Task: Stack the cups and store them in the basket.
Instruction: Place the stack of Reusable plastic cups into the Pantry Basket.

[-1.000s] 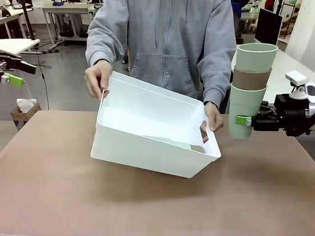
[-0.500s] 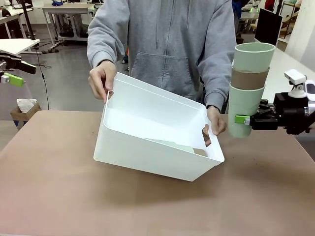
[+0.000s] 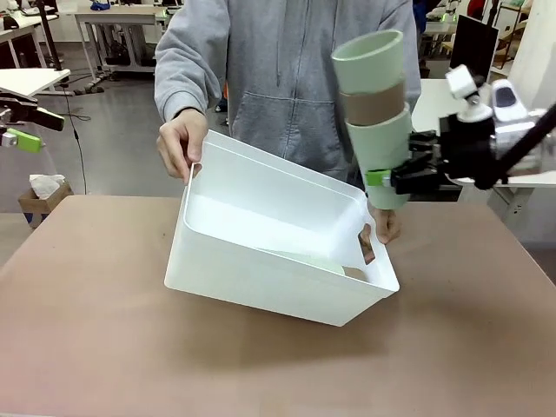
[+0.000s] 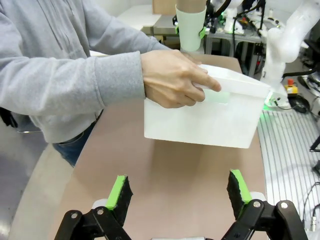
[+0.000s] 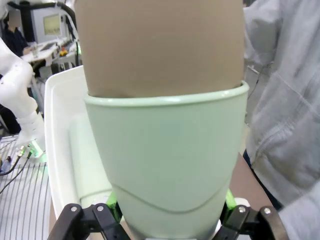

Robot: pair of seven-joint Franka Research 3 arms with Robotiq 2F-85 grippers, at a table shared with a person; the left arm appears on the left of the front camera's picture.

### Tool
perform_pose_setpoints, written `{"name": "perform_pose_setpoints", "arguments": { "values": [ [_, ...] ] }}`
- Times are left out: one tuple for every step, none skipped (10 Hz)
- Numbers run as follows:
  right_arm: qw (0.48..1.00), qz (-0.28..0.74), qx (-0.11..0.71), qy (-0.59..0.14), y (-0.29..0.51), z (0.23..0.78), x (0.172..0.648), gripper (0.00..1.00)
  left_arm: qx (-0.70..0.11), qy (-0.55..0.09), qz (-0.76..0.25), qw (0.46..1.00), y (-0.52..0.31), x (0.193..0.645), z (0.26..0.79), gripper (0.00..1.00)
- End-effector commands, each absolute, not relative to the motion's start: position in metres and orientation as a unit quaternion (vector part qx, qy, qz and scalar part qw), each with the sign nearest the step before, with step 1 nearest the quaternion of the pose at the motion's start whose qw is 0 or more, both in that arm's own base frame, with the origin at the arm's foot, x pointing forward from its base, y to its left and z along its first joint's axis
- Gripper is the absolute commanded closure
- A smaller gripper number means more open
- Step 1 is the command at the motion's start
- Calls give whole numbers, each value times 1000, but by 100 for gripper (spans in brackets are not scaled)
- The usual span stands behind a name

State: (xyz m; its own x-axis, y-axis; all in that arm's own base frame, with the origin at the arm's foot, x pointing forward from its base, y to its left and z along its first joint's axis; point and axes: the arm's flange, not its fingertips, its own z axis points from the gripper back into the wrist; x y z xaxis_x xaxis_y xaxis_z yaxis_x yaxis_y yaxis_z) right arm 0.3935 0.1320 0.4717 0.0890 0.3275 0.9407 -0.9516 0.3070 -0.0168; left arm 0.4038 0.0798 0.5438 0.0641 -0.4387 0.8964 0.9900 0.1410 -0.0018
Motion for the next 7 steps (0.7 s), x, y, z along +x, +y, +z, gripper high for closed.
{"name": "perform_pose_setpoints", "arguments": {
  "values": [
    [673,504,311,-443,163,488,393,15,-349,-400,-555,640,79,402,547,0],
    [683,518,288,-426,179,491,393,15,-349,-400,-555,640,79,402,547,0],
    [690,531,267,-412,195,490,395,15,-349,-400,-555,640,79,402,547,0],
    [698,545,244,-397,209,488,396,15,-349,-400,-555,640,79,402,547,0],
    [706,558,216,-379,223,482,398,15,-349,-400,-555,640,79,402,547,0],
    [715,566,188,-365,234,475,402,15,-349,-400,-555,640,79,402,547,0],
    [720,572,172,-354,238,470,402,15,-349,-400,-555,640,79,402,547,0]
  ]
}}
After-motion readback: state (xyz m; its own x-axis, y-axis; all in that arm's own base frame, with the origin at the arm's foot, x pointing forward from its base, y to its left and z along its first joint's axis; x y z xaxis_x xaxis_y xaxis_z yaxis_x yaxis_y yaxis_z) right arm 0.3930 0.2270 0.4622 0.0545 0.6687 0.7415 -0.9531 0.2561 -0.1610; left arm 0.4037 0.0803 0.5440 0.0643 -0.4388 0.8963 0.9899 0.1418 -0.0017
